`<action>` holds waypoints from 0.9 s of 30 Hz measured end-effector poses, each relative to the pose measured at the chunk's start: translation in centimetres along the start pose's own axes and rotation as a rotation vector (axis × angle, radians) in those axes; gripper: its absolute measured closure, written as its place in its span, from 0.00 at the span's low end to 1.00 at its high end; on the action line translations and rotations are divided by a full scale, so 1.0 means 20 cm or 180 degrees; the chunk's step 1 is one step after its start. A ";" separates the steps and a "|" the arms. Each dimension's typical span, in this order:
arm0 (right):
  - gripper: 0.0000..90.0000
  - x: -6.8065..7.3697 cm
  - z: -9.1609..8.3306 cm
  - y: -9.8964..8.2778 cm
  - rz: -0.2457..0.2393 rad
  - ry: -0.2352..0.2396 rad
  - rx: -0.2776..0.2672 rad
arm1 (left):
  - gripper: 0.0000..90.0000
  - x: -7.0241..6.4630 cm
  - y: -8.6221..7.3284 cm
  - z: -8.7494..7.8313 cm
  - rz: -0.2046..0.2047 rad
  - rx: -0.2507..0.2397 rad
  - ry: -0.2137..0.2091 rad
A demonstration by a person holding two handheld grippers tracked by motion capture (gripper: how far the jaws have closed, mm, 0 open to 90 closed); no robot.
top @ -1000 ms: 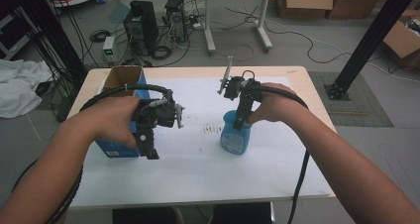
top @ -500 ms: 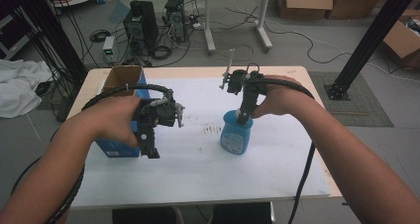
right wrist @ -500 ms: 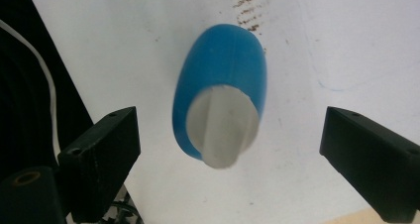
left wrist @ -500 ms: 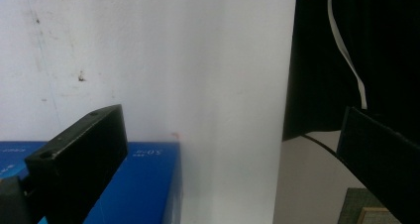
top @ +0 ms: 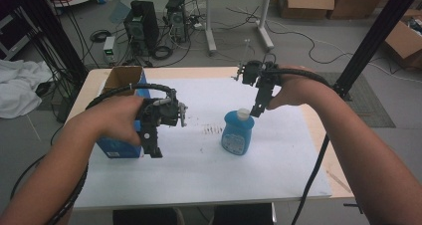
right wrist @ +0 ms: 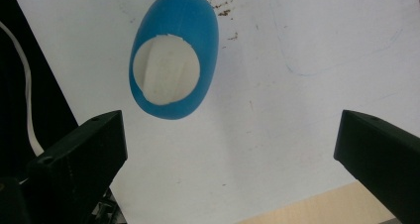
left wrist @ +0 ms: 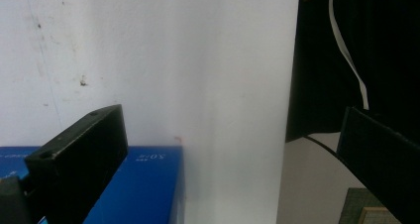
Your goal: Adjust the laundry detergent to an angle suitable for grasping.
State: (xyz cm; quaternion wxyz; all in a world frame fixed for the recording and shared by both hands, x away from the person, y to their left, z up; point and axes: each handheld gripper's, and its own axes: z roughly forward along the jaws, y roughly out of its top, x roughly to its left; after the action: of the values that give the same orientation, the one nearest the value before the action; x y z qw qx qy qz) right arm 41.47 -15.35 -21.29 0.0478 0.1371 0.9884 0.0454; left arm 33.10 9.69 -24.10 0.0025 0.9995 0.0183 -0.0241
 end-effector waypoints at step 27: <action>0.00 -0.27 0.06 -0.13 -0.0324 0.0143 0.0119 | 0.00 0.04 -0.01 0.00 -0.0039 0.0018 -0.0024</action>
State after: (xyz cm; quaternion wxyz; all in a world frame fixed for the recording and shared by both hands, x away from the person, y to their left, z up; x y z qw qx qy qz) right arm 46.15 -19.17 -22.22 0.0253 0.0864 0.9956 0.0276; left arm 33.85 9.87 -24.07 -0.0004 0.9993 0.0243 -0.0279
